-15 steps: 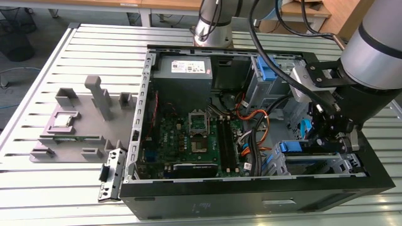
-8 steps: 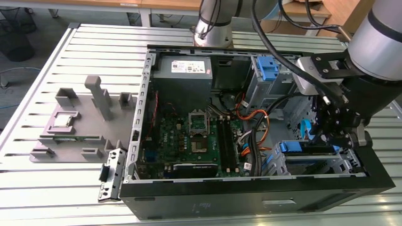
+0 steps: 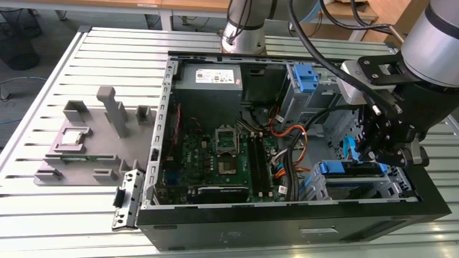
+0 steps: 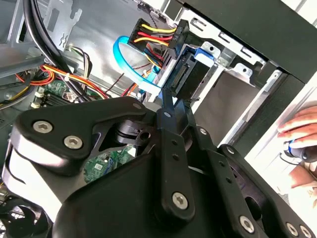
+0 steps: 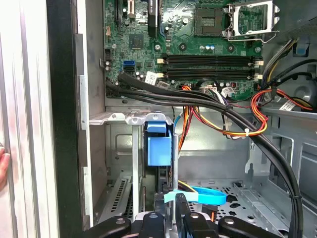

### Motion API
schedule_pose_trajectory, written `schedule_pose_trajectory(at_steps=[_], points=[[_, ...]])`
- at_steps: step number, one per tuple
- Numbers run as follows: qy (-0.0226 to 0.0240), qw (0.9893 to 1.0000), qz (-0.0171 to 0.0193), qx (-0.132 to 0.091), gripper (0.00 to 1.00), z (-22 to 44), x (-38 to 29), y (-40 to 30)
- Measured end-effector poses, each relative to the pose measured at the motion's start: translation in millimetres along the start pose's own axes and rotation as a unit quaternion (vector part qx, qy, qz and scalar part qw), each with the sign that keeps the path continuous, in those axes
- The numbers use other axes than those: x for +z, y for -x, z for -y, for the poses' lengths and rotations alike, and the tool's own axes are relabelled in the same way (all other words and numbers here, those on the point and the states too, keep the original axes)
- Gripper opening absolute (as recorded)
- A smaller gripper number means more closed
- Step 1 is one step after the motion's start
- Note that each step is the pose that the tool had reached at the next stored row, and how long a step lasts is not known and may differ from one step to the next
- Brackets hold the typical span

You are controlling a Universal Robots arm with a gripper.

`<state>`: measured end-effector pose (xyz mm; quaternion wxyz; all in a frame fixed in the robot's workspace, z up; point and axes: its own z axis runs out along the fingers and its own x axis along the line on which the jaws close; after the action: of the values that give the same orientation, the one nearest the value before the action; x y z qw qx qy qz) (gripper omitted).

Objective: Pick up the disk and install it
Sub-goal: 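Insert the first disk wire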

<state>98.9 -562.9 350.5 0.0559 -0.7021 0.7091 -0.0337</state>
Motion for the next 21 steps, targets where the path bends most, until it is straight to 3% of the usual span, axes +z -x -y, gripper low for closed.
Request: schedule_pose_trajectory(at_steps=[2, 3, 8, 9, 16, 21], points=[[0.0047, 1.0, -0.0001, 0.0, 0.24, 0.1, 0.0, 0.0], [0.0102, 0.9999, -0.0001, 0.0, 0.24, 0.3, 0.2, 0.0], [0.0547, 0.9985, -0.0006, 0.002, 0.24, 2.8, 1.4, 0.0], [0.0574, 0.9983, -0.0006, 0.002, 0.24, 2.8, 1.5, 0.0], [0.0577, 0.9983, -0.0007, 0.002, 0.24, 4.1, 1.6, 0.0], [0.0577, 0.9983, -0.0009, 0.004, 0.24, 12.1, 2.8, 0.4]])
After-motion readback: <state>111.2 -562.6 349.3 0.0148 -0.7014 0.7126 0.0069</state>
